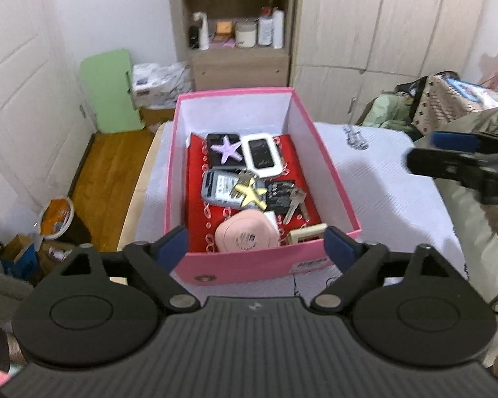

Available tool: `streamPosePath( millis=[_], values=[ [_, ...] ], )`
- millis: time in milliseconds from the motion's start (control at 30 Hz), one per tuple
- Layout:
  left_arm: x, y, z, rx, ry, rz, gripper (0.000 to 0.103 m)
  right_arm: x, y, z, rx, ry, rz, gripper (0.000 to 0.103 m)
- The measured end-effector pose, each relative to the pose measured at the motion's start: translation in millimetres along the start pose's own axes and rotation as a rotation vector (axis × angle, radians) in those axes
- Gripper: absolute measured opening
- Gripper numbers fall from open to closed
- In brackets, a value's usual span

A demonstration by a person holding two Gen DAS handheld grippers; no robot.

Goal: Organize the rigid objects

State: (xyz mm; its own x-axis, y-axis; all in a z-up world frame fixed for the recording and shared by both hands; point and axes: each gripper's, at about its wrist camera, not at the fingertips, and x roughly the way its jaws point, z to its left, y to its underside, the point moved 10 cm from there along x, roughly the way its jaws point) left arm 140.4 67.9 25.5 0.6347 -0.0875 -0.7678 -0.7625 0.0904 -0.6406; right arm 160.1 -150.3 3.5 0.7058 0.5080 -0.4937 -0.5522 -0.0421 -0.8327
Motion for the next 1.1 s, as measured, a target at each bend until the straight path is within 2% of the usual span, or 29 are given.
streamPosePath(
  millis=[167, 267, 400, 533, 667, 800, 933, 1100],
  values=[
    [5, 13, -1, -0.039, -0.041, 0.02, 0.095, -20, 12, 0, -0.065, 0.112, -0.007, 0.103],
    [6, 23, 1, -0.099, -0.029, 0.005, 0.095, -32, 20, -3, -0.013, 0.12, -0.005, 0.103],
    [9, 31, 6, -0.121, -0.109, 0.003, 0.095, -39, 36, -11, 0.085, 0.149, 0.041, 0.103],
    [11, 35, 1, -0.087, -0.149, 0.033, 0.095, -48, 46, -4, 0.04, 0.163, 0.031, 0.103],
    [13, 39, -9, -0.079, -0.12, 0.043, 0.095, -56, 49, -9, 0.134, 0.157, 0.033, 0.103],
    [13, 42, -15, -0.079, -0.132, 0.039, 0.096, -59, 56, -8, 0.116, 0.173, 0.053, 0.103],
    [14, 44, -19, -0.065, -0.147, 0.043, 0.096, -59, 62, -19, 0.101, 0.234, 0.066, 0.103],
    [18, 46, -27, -0.053, -0.137, 0.048, 0.096, -54, 69, -38, 0.14, 0.274, 0.081, 0.103]
  ],
)
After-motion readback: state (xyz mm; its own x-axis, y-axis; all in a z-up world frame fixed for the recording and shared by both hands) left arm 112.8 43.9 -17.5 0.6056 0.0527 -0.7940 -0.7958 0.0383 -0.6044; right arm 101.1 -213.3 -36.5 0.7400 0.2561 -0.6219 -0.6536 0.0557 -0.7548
